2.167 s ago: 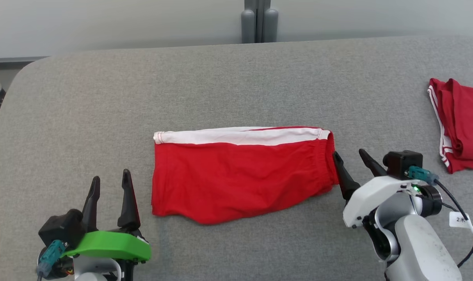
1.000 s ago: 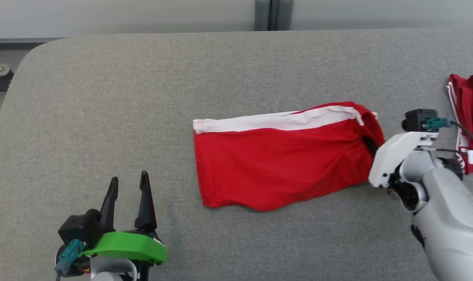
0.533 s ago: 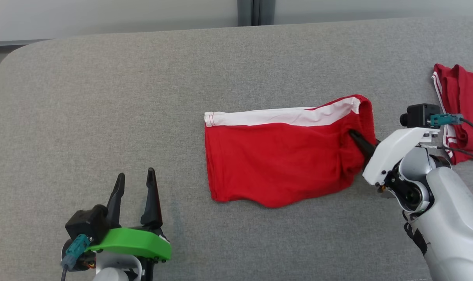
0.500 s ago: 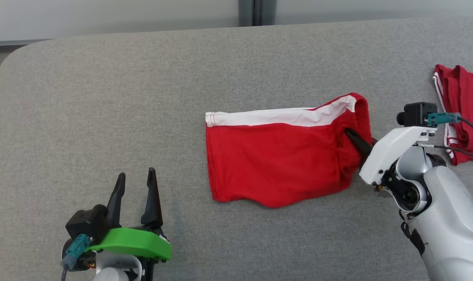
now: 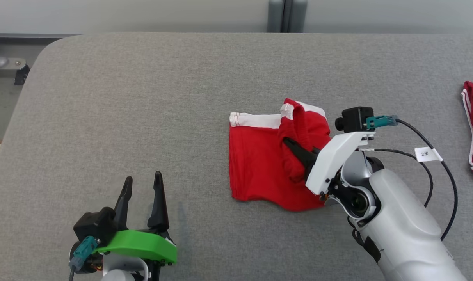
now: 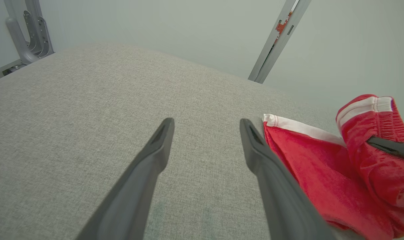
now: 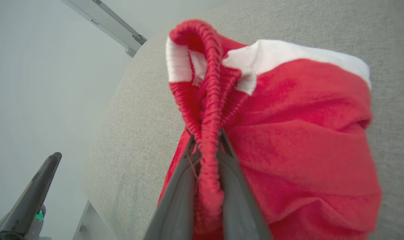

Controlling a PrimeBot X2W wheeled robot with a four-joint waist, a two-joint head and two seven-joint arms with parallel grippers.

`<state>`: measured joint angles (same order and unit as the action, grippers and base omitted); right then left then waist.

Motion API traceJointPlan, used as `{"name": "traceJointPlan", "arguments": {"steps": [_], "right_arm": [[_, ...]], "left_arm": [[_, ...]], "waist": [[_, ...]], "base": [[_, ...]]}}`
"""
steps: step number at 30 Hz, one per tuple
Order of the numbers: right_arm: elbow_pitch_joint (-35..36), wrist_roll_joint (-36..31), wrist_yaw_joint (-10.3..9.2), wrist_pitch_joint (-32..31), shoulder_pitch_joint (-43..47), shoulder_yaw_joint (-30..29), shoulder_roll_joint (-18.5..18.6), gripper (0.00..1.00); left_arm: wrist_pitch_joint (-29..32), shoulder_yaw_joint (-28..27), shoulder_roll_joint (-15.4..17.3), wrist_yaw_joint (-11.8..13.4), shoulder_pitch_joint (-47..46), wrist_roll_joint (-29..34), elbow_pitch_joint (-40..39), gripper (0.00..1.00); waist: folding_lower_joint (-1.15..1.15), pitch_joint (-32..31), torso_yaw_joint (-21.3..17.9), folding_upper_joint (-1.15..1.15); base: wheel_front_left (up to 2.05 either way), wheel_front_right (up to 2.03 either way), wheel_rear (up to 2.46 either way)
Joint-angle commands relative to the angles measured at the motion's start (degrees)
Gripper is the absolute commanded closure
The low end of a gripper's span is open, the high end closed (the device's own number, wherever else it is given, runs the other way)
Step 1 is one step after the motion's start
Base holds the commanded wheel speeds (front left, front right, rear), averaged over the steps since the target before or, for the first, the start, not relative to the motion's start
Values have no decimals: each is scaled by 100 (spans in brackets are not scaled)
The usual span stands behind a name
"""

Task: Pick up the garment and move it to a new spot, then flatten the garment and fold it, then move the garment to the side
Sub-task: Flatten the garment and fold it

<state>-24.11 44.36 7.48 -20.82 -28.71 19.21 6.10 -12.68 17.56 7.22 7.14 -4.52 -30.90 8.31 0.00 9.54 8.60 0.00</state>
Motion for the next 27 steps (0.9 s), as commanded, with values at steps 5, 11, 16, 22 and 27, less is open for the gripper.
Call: {"name": "traceJointPlan", "arguments": {"steps": [5,11,16,22,27], "right_arm": [[-571,42,1,69,-253,184,-134,100],[-1163,112,1,271,-521,351,-253,46],[-1295,253,1,423,-735,694,-286,0],[-1099,330,1,803,-903,1053,-305,0],[-1051,-196,0,1614,-995,1004,-88,0]], "left_arm": [[-54,41,-49,-24,25,-33,77,0],[-99,76,-107,-38,18,-66,191,0],[-131,70,-132,-34,23,-79,236,0],[-164,66,-132,-54,-88,-52,255,0],[-209,30,-110,-90,-193,32,226,0]], "waist": [[0,-23,301,0],[0,-22,472,0],[0,-11,483,0],[0,-6,352,0],[0,-30,128,0]], "base": [[0,0,0],[0,0,0],[0,0,0],[0,0,0],[0,0,0]]}}
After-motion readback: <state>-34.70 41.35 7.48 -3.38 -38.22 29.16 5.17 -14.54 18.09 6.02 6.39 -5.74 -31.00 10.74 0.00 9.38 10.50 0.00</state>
